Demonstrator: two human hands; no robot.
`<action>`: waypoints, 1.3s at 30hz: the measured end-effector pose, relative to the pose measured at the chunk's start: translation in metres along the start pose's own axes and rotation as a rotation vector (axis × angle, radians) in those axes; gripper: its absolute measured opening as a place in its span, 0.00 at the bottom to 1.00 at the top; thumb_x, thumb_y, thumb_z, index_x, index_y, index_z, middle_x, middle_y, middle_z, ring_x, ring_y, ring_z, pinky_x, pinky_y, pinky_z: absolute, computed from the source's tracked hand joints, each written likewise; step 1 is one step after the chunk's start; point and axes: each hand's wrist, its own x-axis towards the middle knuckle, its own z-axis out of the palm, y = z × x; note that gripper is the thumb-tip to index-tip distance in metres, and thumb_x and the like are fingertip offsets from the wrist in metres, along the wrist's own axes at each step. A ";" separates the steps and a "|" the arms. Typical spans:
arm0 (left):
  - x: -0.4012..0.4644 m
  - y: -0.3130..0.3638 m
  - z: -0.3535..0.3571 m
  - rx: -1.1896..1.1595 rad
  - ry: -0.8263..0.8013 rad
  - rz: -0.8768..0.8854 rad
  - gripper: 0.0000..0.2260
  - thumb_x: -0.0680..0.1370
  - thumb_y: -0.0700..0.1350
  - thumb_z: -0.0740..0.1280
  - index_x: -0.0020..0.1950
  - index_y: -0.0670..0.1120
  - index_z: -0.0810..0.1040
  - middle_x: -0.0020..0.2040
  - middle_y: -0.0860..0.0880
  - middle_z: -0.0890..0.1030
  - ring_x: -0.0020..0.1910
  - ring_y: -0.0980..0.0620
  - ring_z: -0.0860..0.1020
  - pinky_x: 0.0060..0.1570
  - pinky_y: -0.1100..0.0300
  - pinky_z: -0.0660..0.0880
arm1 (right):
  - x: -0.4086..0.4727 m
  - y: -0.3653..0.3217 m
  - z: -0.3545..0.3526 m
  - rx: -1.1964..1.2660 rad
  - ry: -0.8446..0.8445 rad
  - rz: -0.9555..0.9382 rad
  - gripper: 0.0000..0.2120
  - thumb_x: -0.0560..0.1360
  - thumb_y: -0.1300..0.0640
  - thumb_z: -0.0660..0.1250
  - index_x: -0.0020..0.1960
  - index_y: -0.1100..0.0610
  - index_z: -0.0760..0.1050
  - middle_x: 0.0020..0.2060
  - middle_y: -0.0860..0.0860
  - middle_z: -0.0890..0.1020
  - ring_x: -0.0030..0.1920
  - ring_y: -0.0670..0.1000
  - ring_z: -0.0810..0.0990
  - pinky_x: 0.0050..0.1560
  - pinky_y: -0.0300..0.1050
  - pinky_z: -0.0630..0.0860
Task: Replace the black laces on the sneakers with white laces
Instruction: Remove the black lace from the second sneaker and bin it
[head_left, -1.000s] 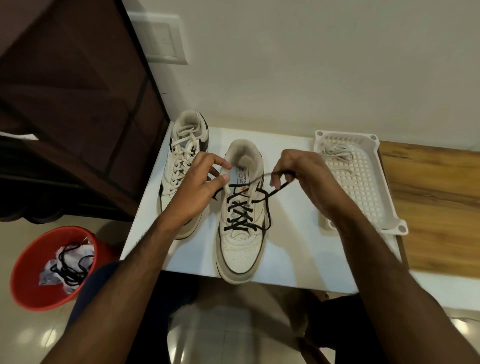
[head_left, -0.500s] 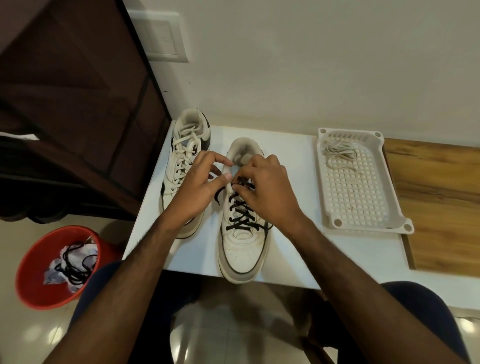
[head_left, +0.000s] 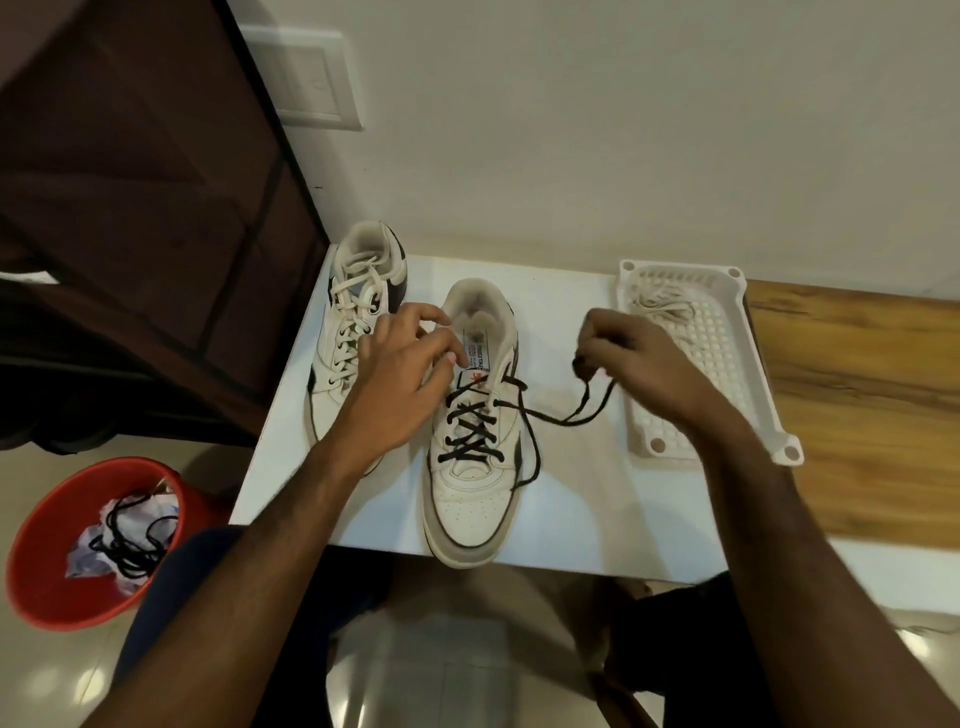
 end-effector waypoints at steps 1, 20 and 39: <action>-0.001 0.004 0.002 0.079 -0.009 0.027 0.09 0.80 0.52 0.61 0.52 0.54 0.80 0.67 0.55 0.70 0.65 0.57 0.63 0.59 0.54 0.55 | 0.002 0.001 0.006 -0.120 -0.086 0.024 0.05 0.73 0.57 0.65 0.38 0.55 0.76 0.35 0.50 0.83 0.40 0.50 0.82 0.42 0.48 0.74; 0.003 0.022 0.009 0.022 0.220 -0.087 0.02 0.71 0.48 0.68 0.40 0.53 0.76 0.62 0.57 0.75 0.66 0.54 0.66 0.59 0.52 0.55 | 0.023 -0.009 0.060 0.041 0.115 0.082 0.04 0.74 0.57 0.69 0.48 0.51 0.80 0.35 0.52 0.85 0.39 0.50 0.83 0.38 0.34 0.75; 0.005 0.022 0.010 0.036 0.200 -0.003 0.06 0.77 0.43 0.71 0.49 0.54 0.83 0.62 0.59 0.79 0.67 0.52 0.70 0.60 0.49 0.57 | 0.023 0.002 0.049 0.190 0.011 0.138 0.09 0.75 0.61 0.68 0.52 0.51 0.82 0.39 0.49 0.85 0.46 0.55 0.85 0.57 0.55 0.82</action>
